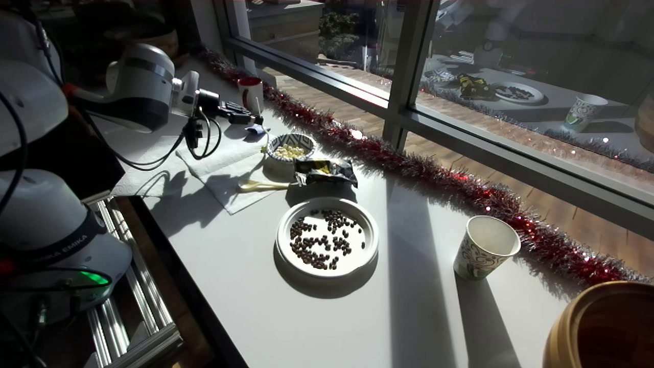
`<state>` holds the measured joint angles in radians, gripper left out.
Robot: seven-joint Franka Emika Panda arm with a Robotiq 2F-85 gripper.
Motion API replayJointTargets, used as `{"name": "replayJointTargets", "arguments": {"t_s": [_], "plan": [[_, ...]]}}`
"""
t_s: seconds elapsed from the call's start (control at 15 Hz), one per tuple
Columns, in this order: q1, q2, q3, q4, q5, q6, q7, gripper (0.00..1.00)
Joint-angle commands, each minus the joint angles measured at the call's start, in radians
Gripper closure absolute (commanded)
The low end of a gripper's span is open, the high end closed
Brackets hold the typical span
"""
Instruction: Use the fork to put the white object in the bowl
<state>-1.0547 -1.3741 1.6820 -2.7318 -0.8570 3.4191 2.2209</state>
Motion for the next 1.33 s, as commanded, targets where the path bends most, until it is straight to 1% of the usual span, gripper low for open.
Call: {"name": "replayJointTargets", "arguments": {"t_s": [0.0,0.6,0.73,0.87,1.27], "plan": [[-0.013,0.005,0.027,-0.003,-0.009,0.039,-0.011,0.97],[-0.017,0.016,0.037,-0.005,-0.009,0.038,-0.038,0.97],[-0.024,0.022,0.019,0.000,-0.010,0.032,-0.042,0.97],[-0.027,0.035,-0.015,0.003,-0.012,0.027,-0.048,0.97],[-0.058,0.102,-0.083,0.012,-0.023,0.006,-0.056,0.97]]}}
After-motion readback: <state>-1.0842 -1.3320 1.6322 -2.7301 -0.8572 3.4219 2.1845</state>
